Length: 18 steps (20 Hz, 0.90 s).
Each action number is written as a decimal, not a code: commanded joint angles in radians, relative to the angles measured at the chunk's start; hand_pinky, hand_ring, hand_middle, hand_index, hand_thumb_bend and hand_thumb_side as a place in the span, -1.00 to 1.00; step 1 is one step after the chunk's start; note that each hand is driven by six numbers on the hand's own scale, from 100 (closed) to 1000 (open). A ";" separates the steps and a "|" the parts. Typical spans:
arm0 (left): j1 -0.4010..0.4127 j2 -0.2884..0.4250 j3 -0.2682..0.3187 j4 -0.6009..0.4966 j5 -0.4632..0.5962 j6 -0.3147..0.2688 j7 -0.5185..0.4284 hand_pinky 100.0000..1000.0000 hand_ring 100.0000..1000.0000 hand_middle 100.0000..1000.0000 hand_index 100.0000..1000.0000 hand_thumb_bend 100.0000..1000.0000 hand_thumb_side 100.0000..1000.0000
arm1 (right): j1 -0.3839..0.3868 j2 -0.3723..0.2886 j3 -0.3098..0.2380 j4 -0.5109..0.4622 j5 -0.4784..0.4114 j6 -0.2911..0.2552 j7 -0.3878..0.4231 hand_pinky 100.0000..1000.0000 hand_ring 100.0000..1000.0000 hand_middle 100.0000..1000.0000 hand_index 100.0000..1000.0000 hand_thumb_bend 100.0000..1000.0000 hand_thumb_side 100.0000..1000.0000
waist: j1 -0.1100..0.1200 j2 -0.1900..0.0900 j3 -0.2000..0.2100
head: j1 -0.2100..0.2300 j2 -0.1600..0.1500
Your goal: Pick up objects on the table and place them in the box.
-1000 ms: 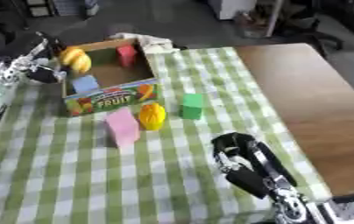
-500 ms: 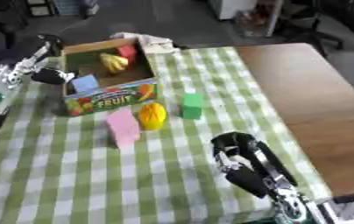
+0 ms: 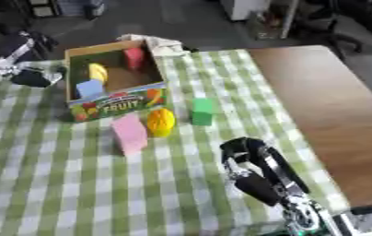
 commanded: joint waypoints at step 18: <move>0.561 -0.097 0.165 -0.742 0.548 0.232 0.016 0.09 0.15 0.12 0.53 -1.00 0.02 | -0.380 -0.400 0.027 0.131 0.101 0.050 0.208 0.48 0.76 0.54 0.71 -1.00 -0.25 | -0.001 -0.027 0.073 | -0.060 0.004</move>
